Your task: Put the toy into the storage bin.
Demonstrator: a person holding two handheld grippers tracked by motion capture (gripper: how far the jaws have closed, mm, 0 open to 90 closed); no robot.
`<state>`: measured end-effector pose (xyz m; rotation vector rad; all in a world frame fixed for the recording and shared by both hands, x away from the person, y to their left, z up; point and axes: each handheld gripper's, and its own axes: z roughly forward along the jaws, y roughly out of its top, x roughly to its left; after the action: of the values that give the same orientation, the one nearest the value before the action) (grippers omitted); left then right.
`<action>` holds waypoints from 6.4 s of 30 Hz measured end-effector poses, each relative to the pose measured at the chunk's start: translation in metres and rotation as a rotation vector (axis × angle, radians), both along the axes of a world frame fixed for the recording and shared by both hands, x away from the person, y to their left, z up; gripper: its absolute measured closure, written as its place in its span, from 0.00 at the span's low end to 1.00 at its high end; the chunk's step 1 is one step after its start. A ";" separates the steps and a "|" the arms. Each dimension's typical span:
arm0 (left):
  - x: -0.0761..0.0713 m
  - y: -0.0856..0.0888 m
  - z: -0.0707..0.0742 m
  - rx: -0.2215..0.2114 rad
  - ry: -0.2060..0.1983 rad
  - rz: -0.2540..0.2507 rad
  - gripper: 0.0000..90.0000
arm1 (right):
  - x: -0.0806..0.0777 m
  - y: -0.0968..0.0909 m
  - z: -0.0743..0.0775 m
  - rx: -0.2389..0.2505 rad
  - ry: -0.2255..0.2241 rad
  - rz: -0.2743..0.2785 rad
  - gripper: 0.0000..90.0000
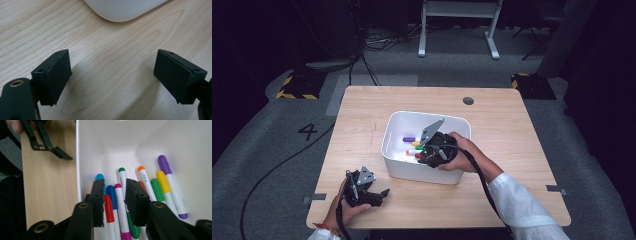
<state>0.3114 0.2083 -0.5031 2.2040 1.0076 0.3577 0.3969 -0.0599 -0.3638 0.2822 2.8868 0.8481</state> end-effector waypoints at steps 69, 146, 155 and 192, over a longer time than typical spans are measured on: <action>-0.001 0.000 0.000 0.002 -0.001 0.004 0.16 | -0.019 -0.132 0.031 0.188 -0.300 -0.335 0.24; 0.000 -0.001 0.000 0.003 -0.005 0.013 0.16 | -0.068 -0.327 -0.139 0.256 -0.100 -0.765 0.21; 0.000 -0.001 0.000 0.002 -0.001 0.016 0.16 | -0.071 -0.329 -0.139 0.253 -0.106 -0.782 0.21; 0.002 0.000 0.000 0.003 0.000 0.004 0.16 | -0.071 -0.328 -0.139 0.252 -0.108 -0.796 0.21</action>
<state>0.3136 0.2079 -0.5029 2.2052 1.0129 0.3610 0.3259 -0.3880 -0.5029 1.2454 2.2261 0.9892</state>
